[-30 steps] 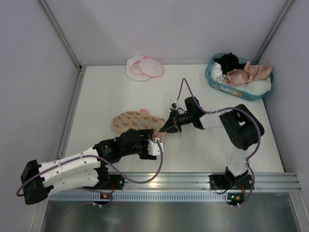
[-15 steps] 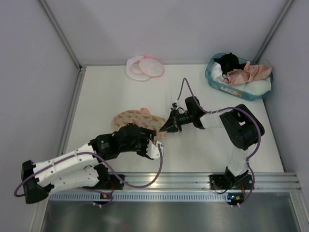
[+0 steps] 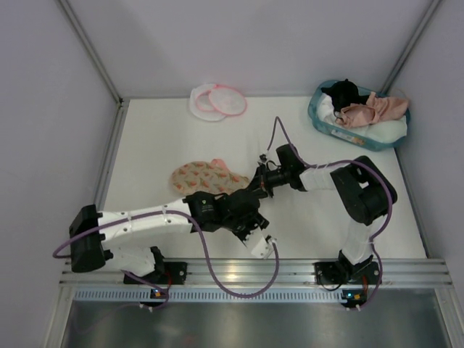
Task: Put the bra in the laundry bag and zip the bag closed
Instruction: Zip the laundry bag at the center of the board.
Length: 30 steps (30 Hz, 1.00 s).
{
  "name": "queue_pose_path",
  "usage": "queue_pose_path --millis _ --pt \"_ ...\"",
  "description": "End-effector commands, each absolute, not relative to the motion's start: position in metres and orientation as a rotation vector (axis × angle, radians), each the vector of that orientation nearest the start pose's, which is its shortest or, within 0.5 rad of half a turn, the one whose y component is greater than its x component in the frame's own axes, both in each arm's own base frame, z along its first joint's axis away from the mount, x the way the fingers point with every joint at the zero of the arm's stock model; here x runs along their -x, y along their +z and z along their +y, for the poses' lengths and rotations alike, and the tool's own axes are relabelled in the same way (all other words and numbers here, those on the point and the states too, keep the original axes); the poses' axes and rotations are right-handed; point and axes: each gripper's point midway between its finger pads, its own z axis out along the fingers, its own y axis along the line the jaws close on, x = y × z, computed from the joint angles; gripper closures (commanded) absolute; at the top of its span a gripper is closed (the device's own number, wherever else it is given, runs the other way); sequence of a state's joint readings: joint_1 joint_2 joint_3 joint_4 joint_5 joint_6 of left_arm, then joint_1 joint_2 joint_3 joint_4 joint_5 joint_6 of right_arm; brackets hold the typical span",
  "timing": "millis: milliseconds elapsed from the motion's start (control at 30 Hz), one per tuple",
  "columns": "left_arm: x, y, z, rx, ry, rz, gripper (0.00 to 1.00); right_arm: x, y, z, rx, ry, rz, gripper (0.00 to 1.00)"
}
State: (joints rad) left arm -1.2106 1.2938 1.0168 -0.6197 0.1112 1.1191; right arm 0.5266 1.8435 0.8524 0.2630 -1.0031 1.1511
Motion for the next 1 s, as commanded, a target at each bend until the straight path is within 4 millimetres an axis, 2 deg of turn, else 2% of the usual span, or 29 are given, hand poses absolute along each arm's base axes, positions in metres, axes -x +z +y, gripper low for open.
queue_pose_path --millis 0,33,67,100,133,167,267,333,367,433,633,733,967 --pt "-0.14 0.148 -0.316 -2.424 -0.013 0.906 0.5 -0.246 0.108 0.332 -0.11 1.822 2.674 1.0" --pt "-0.134 0.141 -0.311 -2.476 -0.016 0.948 0.5 -0.246 0.107 0.331 -0.121 1.805 2.693 1.0" --pt "-0.136 0.142 -0.322 -2.489 -0.009 0.975 0.5 -0.247 0.105 0.331 -0.121 1.788 2.695 1.0" --pt "-0.137 0.14 -0.323 -2.495 0.003 1.024 0.49 -0.248 0.103 0.331 -0.119 1.78 2.696 1.0" --pt "-0.139 0.147 -0.327 -2.5 0.013 1.051 0.49 -0.247 0.101 0.33 -0.128 1.767 2.71 1.0" --pt "-0.141 0.136 -0.331 -2.532 0.031 1.084 0.48 -0.247 0.099 0.33 -0.123 1.752 2.714 1.0" --pt "-0.15 0.126 -0.334 -2.568 0.121 1.169 0.46 -0.247 0.098 0.33 -0.124 1.735 2.718 1.0" --pt "-0.161 0.124 -0.333 -2.577 0.225 1.214 0.46 -0.247 0.097 0.329 -0.124 1.729 2.72 1.0" --pt "-0.163 0.112 -0.328 -2.618 0.279 1.24 0.46 -0.246 0.096 0.329 -0.119 1.721 2.726 1.0" --pt "-0.169 0.107 -0.325 -2.624 0.345 1.265 0.46 -0.246 0.096 0.328 -0.114 1.706 2.725 1.0" --pt "-0.173 0.093 -0.324 -2.645 0.396 1.339 0.46 -0.245 0.096 0.327 -0.108 1.698 2.72 1.0" --pt "-0.18 0.083 -0.314 -2.663 0.466 1.363 0.45 -0.243 0.098 0.325 -0.098 1.697 2.716 1.0" --pt "-0.195 0.07 -0.309 -2.645 0.6 1.415 0.48 -0.242 0.097 0.325 -0.097 1.692 2.716 1.0"
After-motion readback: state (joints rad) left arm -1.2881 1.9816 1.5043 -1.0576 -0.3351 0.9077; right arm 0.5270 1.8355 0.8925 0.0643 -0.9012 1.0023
